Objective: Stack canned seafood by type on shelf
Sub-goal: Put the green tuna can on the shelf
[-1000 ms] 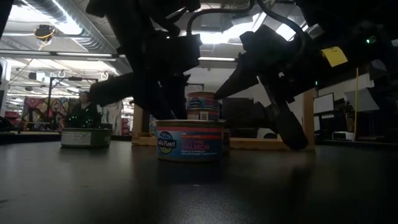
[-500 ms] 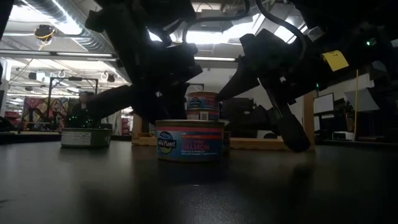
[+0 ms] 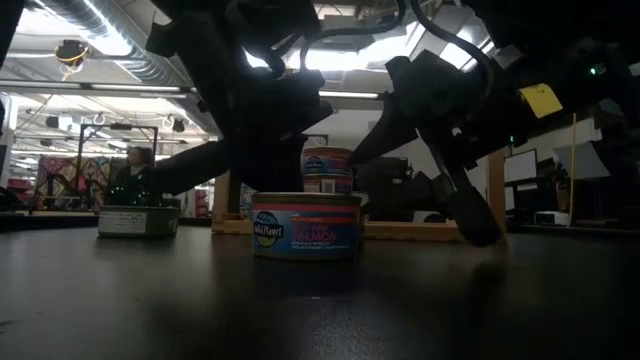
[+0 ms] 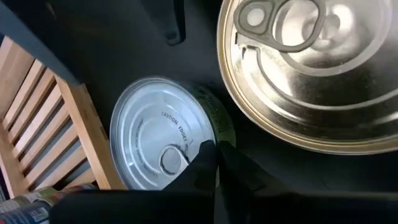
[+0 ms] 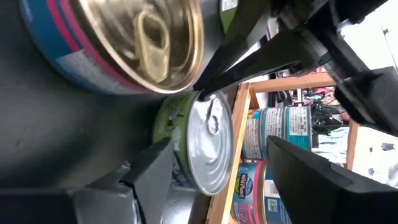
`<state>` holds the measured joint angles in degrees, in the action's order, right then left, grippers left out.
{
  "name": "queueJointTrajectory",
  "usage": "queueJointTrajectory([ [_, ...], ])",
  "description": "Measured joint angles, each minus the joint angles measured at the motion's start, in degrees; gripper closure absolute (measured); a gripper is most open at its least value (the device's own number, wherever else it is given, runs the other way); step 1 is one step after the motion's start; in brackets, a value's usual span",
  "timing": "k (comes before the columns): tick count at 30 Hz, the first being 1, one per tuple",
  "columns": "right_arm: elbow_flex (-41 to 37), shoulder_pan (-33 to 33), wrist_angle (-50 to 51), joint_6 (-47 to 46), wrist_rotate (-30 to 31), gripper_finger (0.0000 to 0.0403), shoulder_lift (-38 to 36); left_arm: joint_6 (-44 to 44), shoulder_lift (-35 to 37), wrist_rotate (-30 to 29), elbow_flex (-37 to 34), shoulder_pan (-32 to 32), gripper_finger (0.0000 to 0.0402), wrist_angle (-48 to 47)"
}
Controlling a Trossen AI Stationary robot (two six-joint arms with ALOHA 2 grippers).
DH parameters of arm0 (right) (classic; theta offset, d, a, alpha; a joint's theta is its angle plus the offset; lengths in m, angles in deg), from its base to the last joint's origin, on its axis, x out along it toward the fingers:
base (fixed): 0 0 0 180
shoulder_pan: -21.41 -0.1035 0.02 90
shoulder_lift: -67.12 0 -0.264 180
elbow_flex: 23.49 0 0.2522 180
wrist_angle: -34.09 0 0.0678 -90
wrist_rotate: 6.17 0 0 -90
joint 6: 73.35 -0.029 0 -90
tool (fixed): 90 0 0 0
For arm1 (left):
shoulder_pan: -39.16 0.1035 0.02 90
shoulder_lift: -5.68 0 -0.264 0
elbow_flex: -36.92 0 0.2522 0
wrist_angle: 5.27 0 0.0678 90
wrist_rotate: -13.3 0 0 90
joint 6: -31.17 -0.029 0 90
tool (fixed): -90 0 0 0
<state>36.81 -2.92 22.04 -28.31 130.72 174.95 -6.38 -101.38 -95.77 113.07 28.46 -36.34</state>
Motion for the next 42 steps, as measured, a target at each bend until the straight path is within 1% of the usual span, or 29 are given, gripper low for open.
queueJointTrajectory([
  [5,0.0,0.0,1.7,0.0,0.0,0.0149,0.0,0.5,0.2,0.2,-0.1,0.0,0.0397,0.4],
  [17,0.0,0.0,4.7,0.0,0.1,0.0149,0.0,13.4,0.7,1.3,3.3,0.3,0.0401,-0.4],
  [23,0.0,0.0,5.0,0.0,0.2,0.0149,0.0,18.1,0.7,1.5,4.5,0.8,0.0401,-0.3],
  [31,0.0,0.0,5.0,0.0,3.0,0.0148,0.0,21.0,0.8,5.2,6.1,1.0,0.0401,-0.2],
  [42,0.0,0.0,5.0,0.0,3.1,0.0152,0.0,21.3,1.0,8.7,7.9,1.0,0.0401,-0.4],
])
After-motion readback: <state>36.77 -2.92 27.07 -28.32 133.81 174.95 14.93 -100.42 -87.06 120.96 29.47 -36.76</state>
